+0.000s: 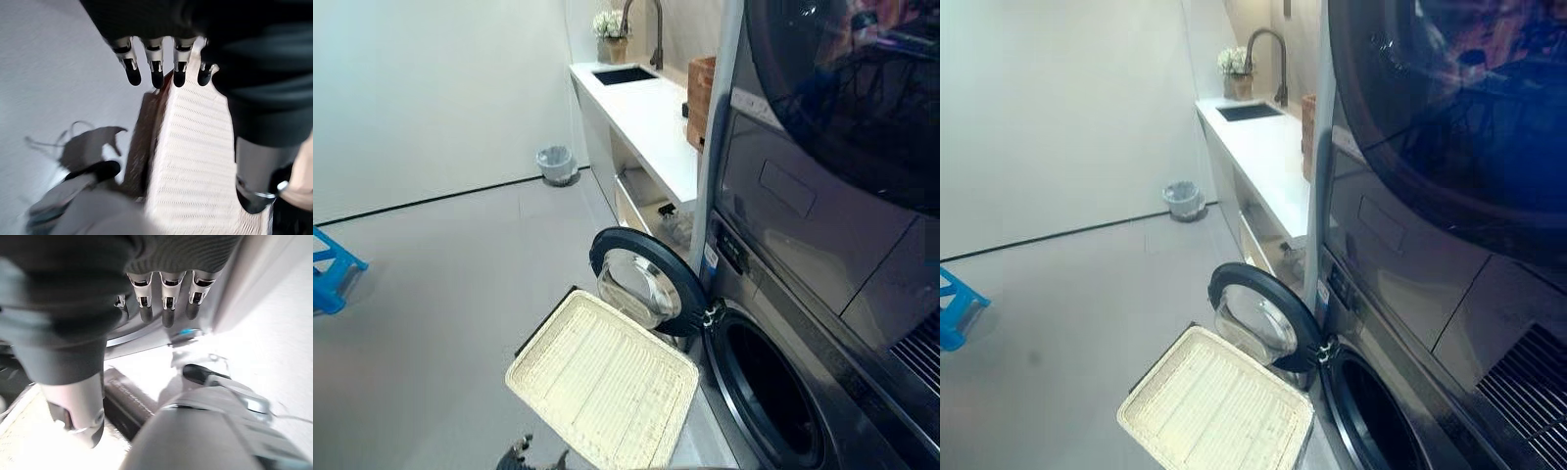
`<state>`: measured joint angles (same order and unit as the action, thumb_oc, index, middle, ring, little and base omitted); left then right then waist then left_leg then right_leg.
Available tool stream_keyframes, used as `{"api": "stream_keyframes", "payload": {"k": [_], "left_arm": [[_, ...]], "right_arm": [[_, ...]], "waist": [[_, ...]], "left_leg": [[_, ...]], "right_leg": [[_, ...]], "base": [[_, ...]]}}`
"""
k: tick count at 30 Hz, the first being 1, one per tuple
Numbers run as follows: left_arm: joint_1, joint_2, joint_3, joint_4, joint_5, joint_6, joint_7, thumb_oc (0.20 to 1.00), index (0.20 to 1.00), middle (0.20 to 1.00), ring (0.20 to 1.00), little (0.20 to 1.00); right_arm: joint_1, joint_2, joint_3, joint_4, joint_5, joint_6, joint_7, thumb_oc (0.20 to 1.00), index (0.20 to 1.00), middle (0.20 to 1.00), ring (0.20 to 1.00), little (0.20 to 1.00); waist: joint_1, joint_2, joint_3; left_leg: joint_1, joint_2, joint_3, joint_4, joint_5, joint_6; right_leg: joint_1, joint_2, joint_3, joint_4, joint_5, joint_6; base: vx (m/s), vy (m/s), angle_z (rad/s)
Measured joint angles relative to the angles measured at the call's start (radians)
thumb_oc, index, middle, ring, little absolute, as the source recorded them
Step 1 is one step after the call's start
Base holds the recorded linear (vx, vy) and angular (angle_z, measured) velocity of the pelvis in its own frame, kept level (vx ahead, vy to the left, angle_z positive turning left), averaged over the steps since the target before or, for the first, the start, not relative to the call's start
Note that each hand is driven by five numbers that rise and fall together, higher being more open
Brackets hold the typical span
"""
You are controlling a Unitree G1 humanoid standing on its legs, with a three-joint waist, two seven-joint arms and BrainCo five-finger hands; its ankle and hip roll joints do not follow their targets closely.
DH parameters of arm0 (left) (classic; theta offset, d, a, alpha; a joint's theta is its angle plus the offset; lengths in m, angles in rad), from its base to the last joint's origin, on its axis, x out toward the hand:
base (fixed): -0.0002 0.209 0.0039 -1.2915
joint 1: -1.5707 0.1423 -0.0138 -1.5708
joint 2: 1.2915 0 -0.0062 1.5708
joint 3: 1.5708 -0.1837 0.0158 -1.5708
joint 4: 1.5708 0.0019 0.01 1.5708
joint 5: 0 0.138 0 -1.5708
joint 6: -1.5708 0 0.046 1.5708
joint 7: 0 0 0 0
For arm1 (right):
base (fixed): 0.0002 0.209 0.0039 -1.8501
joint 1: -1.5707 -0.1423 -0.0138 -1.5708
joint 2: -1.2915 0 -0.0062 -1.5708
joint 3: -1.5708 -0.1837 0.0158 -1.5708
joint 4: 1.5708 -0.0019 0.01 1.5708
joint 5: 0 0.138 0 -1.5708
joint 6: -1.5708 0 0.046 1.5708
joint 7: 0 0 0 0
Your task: Put the clothes into the washing machine.
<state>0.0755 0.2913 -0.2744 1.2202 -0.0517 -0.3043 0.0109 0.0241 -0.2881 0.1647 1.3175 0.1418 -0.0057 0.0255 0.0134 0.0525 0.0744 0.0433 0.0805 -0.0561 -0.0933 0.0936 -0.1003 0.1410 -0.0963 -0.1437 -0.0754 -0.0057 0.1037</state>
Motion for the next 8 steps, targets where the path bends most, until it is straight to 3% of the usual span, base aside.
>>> {"api": "stream_keyframes", "payload": {"k": [8], "left_arm": [[-0.006, -0.003, 0.000, 0.006, -0.003, 0.057, -0.059, 1.000, 1.000, 1.000, 1.000, 1.000]], "right_arm": [[0.001, 0.000, 0.000, 0.020, -0.013, 0.034, 0.017, 1.000, 1.000, 1.000, 1.000, 1.000]], "waist": [[-0.001, -0.002, -0.010]], "left_leg": [[0.013, 0.003, 0.001, -0.001, -0.001, 0.001]], "right_leg": [[0.014, 0.003, 0.004, 0.001, 0.001, -0.002]], "base": [[0.01, 0.003, 0.00]]}}
